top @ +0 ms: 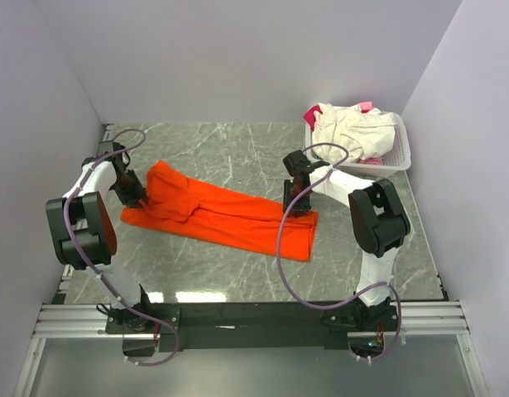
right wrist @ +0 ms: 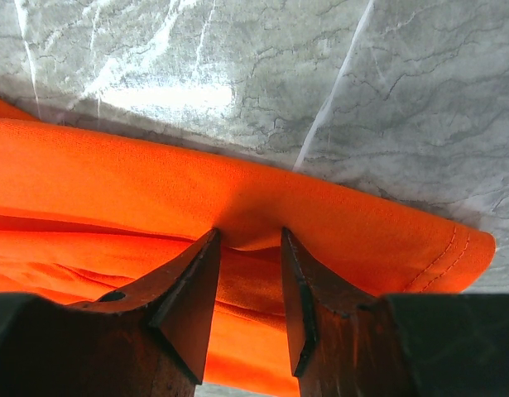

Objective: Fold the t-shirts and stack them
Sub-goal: Fold the tshirt

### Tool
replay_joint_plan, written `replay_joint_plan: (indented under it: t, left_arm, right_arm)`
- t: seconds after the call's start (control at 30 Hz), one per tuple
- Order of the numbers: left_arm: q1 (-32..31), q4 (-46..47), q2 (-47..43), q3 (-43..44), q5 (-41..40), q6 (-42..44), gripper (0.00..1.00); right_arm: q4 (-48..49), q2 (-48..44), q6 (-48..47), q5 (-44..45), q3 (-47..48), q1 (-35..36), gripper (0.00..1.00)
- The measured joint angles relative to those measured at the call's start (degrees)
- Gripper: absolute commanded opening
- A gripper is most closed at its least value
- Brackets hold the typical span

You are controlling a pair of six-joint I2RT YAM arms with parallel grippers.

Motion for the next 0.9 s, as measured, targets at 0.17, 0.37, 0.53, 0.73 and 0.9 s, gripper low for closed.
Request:
replay_joint_plan:
  t: [0.17, 0.37, 0.53, 0.73, 0.9]
  left_arm:
    - [0.00, 0.04, 0.11, 0.00, -0.70, 0.22, 0.31]
    - [0.00, 0.11, 1.22, 0.00, -1.99, 0.28, 0.31]
    - [0.00, 0.33, 3.08, 0.02, -1.97, 0.28, 0.31]
    - [-0.13, 0.76, 3.52, 0.02, -1.97, 0.37, 0.18]
    - [-0.28, 1.03, 3.52, 0.02, -1.95, 0.46, 0.00]
  right_arm:
    - [0.00, 0.00, 0.00, 0.00, 0.00, 0.00, 0.43]
    - [0.00, 0.00, 0.02, 0.00, 0.00, -0.02, 0.42]
    - [0.00, 0.00, 0.02, 0.00, 0.00, -0.02, 0.43]
    - [0.00, 0.00, 0.07, -0.22, 0.00, -0.13, 0.42]
    - [0.00, 0.00, 0.07, -0.37, 0.00, -0.22, 0.42]
